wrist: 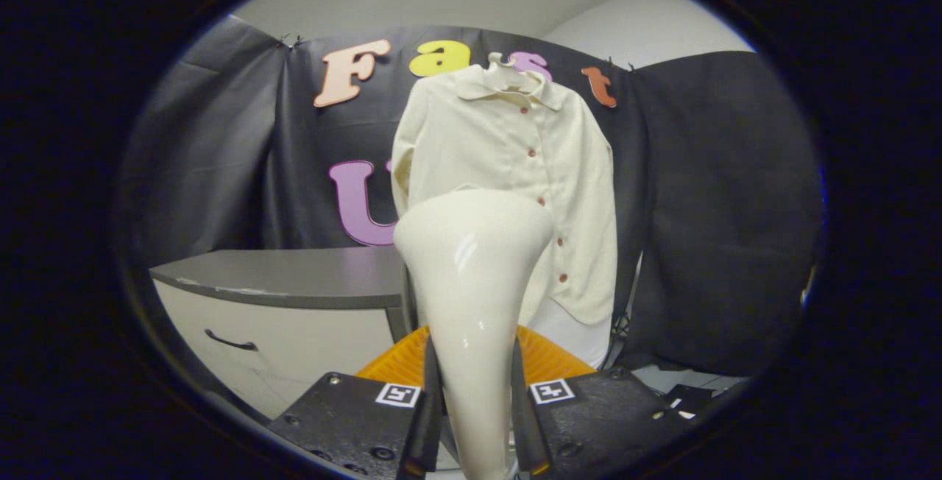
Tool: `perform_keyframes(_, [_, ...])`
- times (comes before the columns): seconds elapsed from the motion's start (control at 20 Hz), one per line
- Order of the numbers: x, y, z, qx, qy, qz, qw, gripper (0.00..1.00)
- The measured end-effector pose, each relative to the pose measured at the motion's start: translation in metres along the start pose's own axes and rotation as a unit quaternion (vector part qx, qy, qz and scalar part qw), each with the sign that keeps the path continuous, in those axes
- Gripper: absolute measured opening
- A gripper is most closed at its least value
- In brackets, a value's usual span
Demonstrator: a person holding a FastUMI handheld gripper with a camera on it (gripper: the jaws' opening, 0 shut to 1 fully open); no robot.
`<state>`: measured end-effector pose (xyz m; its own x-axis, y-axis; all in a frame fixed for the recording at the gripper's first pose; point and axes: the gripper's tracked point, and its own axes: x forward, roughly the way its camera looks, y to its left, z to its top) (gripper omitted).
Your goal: Iron the clothes twice with a garment steamer, once on the left side and once on the right side.
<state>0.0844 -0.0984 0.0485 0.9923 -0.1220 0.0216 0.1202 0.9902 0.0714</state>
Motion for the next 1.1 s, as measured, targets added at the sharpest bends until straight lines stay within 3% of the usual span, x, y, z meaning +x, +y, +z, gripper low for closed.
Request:
perform_keyframes(0.4, [-0.046,0.066,0.030,-0.003,-0.031,0.028,0.999,0.40])
perform_keyframes(0.85, [-0.099,0.096,0.022,-0.006,-0.034,0.052,0.998,0.40])
perform_keyframes(1.1, [-0.132,0.118,0.039,0.003,-0.073,0.078,0.994,0.40])
